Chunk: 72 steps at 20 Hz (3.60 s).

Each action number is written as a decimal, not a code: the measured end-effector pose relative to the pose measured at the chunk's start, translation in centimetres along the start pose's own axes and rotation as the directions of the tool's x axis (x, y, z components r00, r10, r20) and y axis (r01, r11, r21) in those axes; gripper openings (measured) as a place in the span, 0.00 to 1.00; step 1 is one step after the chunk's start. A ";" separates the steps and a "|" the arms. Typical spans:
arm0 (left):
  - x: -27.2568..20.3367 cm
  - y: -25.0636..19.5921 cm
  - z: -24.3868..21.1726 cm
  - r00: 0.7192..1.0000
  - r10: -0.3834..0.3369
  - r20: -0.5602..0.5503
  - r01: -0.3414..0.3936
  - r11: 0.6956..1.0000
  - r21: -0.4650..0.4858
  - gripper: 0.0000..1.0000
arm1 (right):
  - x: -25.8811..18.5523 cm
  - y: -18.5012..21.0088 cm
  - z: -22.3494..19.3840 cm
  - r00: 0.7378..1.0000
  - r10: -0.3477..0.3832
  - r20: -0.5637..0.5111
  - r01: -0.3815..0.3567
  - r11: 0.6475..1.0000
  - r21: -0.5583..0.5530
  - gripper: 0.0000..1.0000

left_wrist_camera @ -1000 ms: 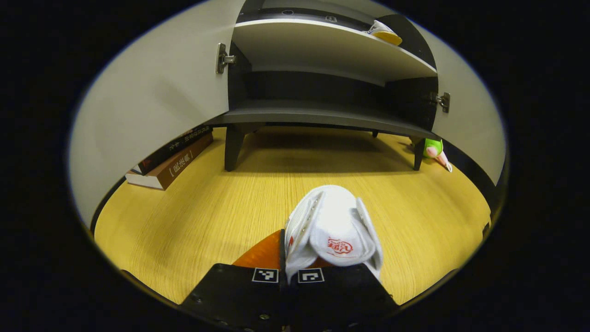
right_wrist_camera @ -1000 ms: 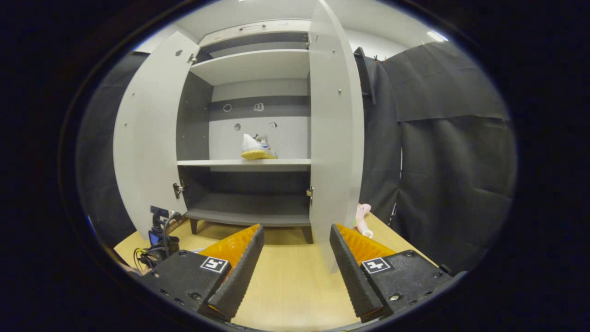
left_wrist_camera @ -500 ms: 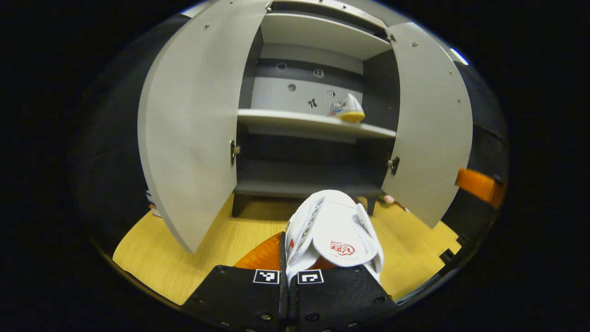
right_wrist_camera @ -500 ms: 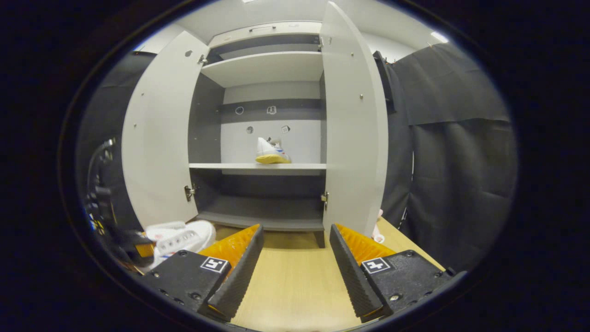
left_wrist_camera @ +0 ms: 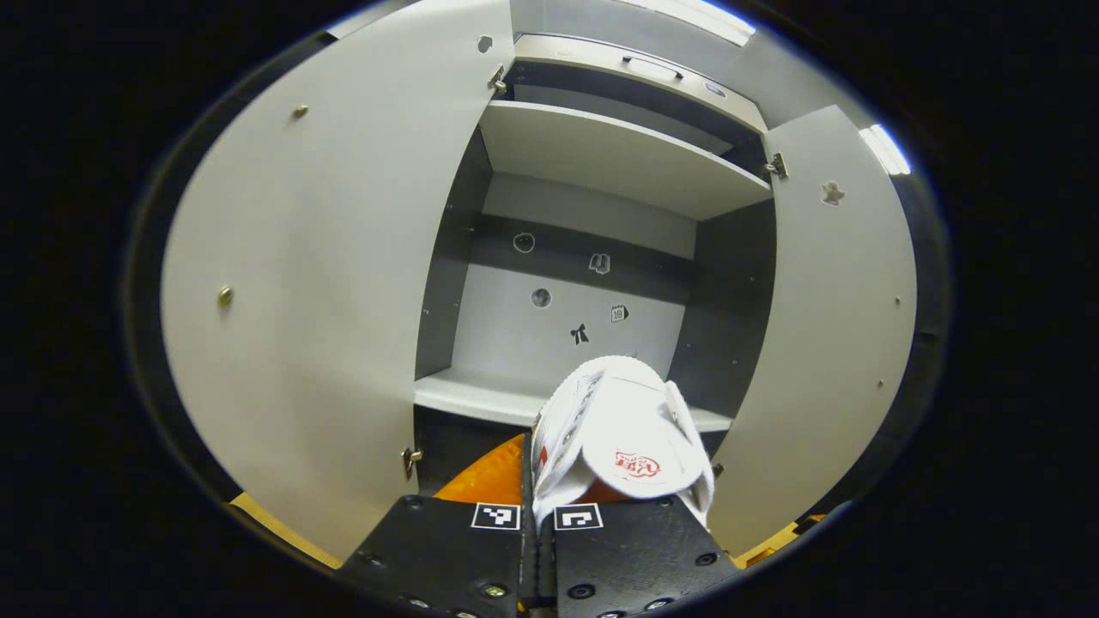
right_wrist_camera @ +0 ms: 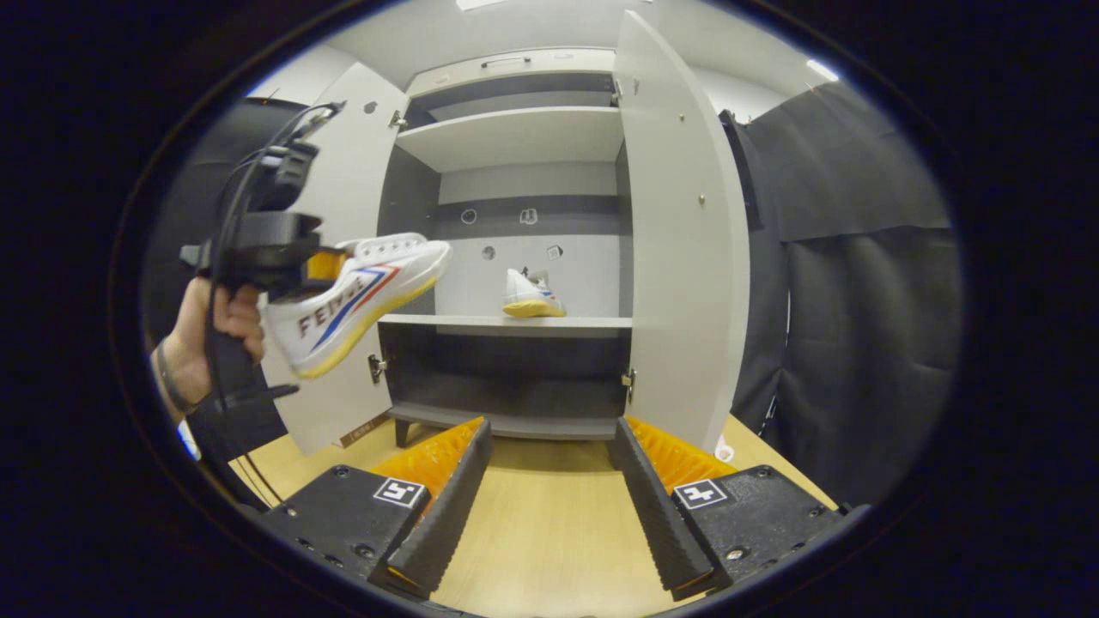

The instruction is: Grab one shoe with the right hand and put it into the shoe cabinet, grab the other shoe with the left hand and put it into the shoe cabinet; then close the right door with the right hand and the left door with the left hand.

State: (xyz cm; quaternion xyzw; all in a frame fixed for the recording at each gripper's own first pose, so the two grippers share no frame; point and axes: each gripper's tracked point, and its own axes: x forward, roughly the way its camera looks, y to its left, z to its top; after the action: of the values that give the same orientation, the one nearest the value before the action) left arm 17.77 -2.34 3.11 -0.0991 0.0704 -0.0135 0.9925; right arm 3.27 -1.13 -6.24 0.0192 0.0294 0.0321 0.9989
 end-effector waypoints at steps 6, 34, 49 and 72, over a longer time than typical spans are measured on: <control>13.0 1.8 2.7 0.984 0.126 -0.125 -0.120 0.991 0.055 0.00 | -0.3 -1.0 -0.3 1.000 -0.022 -0.014 0.022 1.000 0.002 0.91; 17.7 1.5 -1.0 0.862 0.116 -0.494 -0.101 0.993 0.056 0.39 | 1.5 -2.3 0.0 0.999 -0.047 -0.005 0.047 0.999 0.011 0.91; -4.1 -1.2 5.8 0.999 -0.015 0.047 0.008 0.991 0.131 0.57 | -0.8 -0.6 -0.2 1.000 -0.002 -0.005 0.002 1.000 0.000 0.90; -22.8 -1.3 -7.9 1.000 0.010 0.013 -0.012 0.990 0.138 0.87 | -8.2 -16.6 8.0 0.958 -0.269 0.095 0.272 0.962 -0.025 0.98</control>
State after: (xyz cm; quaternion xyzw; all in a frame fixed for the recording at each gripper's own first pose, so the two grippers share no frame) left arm -5.91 -4.22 -1.20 -0.0298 0.0636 -0.0123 0.9975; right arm -3.38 -18.50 1.56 -0.0023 -0.0142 -0.1052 0.9944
